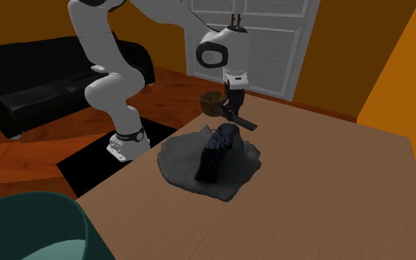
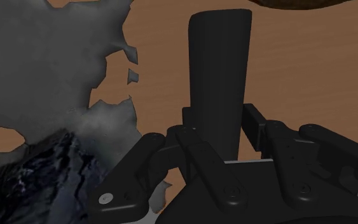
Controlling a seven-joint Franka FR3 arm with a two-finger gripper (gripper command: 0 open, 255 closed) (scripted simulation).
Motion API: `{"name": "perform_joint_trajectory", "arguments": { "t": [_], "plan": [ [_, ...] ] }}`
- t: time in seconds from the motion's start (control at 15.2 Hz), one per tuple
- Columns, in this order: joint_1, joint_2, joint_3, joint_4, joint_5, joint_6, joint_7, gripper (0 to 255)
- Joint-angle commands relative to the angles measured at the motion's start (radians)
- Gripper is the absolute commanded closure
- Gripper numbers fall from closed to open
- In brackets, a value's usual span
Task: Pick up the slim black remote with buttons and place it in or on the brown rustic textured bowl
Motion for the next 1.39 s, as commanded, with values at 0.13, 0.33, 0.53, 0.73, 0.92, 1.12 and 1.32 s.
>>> {"name": "perform_joint_trajectory", "arguments": {
  "t": [0.13, 0.33, 0.53, 0.73, 0.92, 1.12, 1.32],
  "plan": [
    [0.001, -0.032, -0.006, 0.027, 0.005, -0.058, -0.002, 255],
    [0.001, -0.055, -0.011, 0.049, 0.007, -0.103, -0.003, 255],
    [0.001, -0.075, -0.016, 0.073, 0.008, -0.146, -0.003, 255],
    [0.0, -0.092, -0.02, 0.099, 0.009, -0.189, -0.002, 255],
    [0.0, -0.108, -0.025, 0.127, 0.009, -0.232, -0.002, 255],
    [-0.001, -0.121, -0.03, 0.156, 0.008, -0.274, 0.0, 255],
    [-0.002, -0.131, -0.034, 0.187, 0.007, -0.316, 0.001, 255]
  ]
}}
